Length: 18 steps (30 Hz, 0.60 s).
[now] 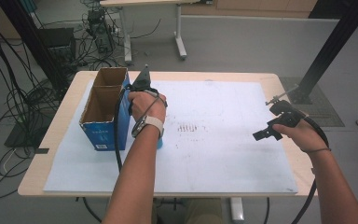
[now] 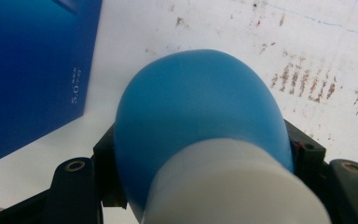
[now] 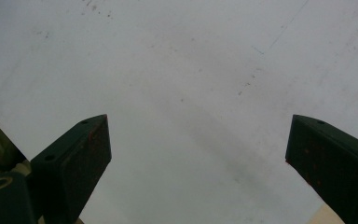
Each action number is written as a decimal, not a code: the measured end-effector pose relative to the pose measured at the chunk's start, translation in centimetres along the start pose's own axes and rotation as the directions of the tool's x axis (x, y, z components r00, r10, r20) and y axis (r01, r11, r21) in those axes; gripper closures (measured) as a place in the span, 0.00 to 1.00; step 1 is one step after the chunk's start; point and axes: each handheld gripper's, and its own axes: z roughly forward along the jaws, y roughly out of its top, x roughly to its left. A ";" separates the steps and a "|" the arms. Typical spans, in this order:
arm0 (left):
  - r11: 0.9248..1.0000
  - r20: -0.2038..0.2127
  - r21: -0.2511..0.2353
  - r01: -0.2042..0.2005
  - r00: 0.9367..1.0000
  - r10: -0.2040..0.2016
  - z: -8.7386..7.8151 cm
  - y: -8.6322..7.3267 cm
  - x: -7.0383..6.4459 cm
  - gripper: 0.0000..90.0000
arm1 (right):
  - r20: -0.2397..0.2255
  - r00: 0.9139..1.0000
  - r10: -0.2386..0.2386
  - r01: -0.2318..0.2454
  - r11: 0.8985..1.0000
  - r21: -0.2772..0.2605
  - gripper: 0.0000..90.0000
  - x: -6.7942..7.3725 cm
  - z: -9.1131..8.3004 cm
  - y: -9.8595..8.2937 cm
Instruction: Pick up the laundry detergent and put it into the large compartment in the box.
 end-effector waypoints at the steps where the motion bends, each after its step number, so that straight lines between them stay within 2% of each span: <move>1: 1.000 0.000 0.004 -0.007 1.000 0.007 -0.1 0.1 0.1 0.38 | 0.000 1.000 0.003 -0.003 1.000 -0.001 0.07 0.0 0.0 0.0; 6: 1.000 0.005 0.000 -0.006 1.000 0.006 -0.1 -0.1 0.1 0.38 | -0.002 1.000 0.005 -0.005 1.000 0.001 0.07 0.0 0.1 -0.2; 10: 1.000 0.008 0.001 -0.016 1.000 0.016 -0.2 -0.1 0.1 0.39 | -0.002 1.000 0.004 -0.004 1.000 0.002 0.07 0.0 0.2 -0.2; 11: 0.999 0.011 0.007 -0.032 0.999 0.032 -0.3 -0.1 0.2 0.39 | -0.002 1.000 0.006 -0.006 1.000 0.004 0.07 0.0 0.3 -0.2; 13: 1.000 0.017 0.006 -0.027 0.999 0.027 -0.3 -0.1 0.4 0.39 | -0.001 1.000 0.003 -0.003 1.000 0.004 0.07 0.0 0.3 -0.2; 16: 0.999 0.024 0.002 -0.044 0.999 0.044 -0.8 -0.2 0.7 0.39 | -0.001 1.000 0.002 -0.002 1.000 0.005 0.07 0.1 0.3 -0.1; 18: 0.997 0.021 0.003 -0.080 0.997 0.080 -1.8 -0.2 0.6 0.39 | 0.000 1.000 0.003 -0.003 1.000 0.006 0.07 0.3 0.3 0.0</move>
